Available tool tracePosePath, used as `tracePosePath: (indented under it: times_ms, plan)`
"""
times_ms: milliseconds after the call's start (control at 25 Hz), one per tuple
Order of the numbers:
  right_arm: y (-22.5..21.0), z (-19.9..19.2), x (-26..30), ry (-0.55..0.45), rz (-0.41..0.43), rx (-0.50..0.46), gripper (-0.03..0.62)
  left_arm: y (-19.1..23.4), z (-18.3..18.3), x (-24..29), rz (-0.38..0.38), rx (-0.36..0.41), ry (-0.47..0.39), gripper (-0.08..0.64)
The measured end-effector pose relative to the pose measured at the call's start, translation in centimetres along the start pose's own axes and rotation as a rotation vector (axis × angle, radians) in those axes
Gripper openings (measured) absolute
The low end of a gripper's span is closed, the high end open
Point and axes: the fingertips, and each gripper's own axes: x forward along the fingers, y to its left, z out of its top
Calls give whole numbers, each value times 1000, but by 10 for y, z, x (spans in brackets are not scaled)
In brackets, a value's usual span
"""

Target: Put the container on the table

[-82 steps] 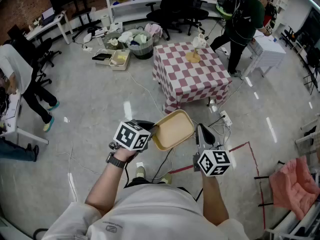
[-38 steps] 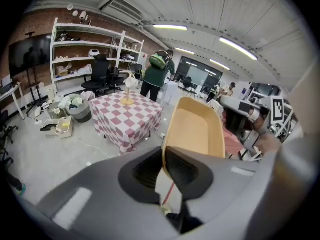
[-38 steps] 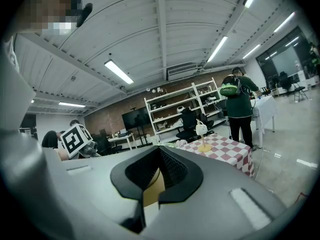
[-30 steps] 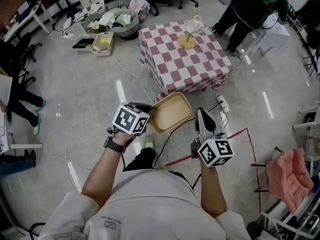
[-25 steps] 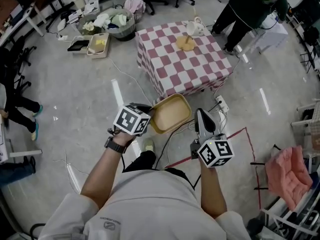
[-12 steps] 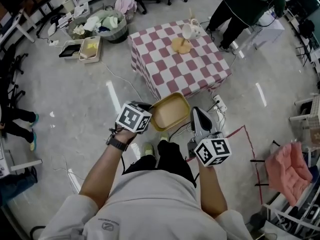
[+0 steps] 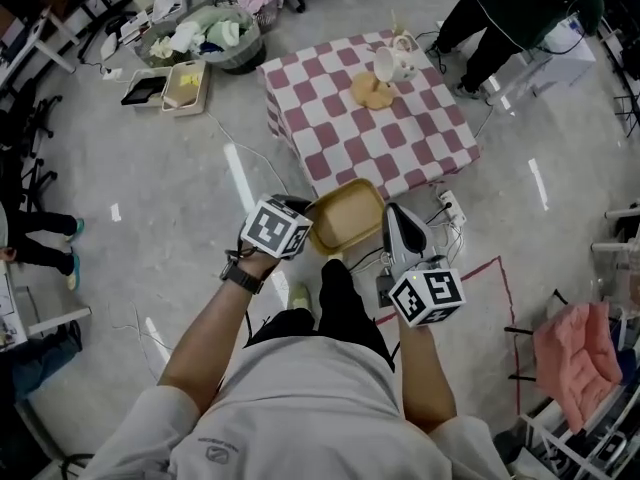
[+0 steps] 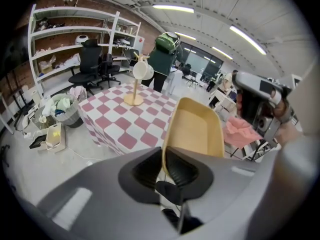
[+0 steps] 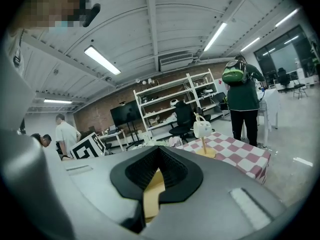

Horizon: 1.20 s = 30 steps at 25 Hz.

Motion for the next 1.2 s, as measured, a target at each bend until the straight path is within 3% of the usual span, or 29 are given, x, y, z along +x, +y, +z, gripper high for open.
tracePosePath:
  times_ms: [480, 720, 1200]
  plan:
    - [-85, -30, 87, 102, 41, 47, 11, 51, 19, 102, 30, -45, 89, 32]
    - [-104, -52, 117, 155, 76, 74, 11, 69, 21, 139, 20, -106, 104, 32]
    - [-128, -82, 153, 217, 87, 103, 11, 96, 10, 196, 3, -118, 141, 32]
